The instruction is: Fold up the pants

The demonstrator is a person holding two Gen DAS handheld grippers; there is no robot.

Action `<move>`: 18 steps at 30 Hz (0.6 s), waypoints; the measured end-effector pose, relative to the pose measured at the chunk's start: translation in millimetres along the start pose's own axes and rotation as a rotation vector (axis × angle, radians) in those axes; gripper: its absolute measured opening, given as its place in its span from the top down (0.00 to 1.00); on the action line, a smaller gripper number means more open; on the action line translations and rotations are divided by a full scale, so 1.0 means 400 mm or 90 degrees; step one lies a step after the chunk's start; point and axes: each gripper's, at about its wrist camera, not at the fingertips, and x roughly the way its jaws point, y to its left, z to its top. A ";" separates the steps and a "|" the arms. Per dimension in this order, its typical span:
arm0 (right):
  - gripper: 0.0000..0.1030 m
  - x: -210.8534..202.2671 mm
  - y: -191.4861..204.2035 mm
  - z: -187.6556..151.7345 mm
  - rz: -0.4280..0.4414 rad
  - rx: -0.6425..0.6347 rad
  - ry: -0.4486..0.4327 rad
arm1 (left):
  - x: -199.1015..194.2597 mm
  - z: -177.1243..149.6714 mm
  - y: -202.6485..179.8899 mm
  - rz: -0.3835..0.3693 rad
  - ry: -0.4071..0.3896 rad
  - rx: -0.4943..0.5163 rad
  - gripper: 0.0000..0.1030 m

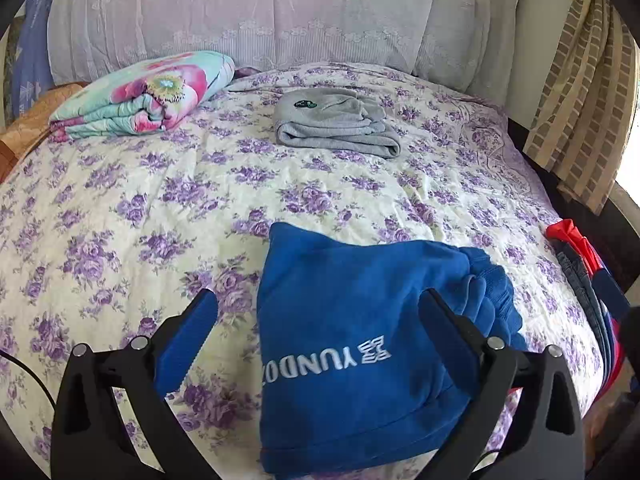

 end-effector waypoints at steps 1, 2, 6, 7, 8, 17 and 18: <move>0.04 -0.017 -0.018 0.002 0.014 0.028 -0.003 | 0.001 0.008 -0.016 0.015 0.001 0.002 0.05; 0.04 -0.029 -0.036 0.002 0.031 0.052 -0.006 | 0.005 0.013 -0.028 0.030 0.006 0.002 0.05; 0.04 -0.047 -0.086 0.018 0.067 0.101 -0.018 | 0.034 0.030 -0.039 0.077 0.041 -0.052 0.05; 0.04 -0.045 -0.091 0.026 0.075 0.103 -0.021 | 0.040 0.033 -0.035 0.082 0.052 -0.076 0.05; 0.04 -0.042 -0.095 0.034 0.084 0.104 -0.020 | 0.044 0.036 -0.030 0.083 0.061 -0.101 0.05; 0.04 -0.084 -0.106 0.053 0.135 0.093 -0.078 | 0.032 0.069 -0.030 0.175 0.052 -0.161 0.05; 0.04 -0.082 -0.102 0.051 0.138 0.086 -0.076 | 0.033 0.072 -0.035 0.178 0.052 -0.160 0.05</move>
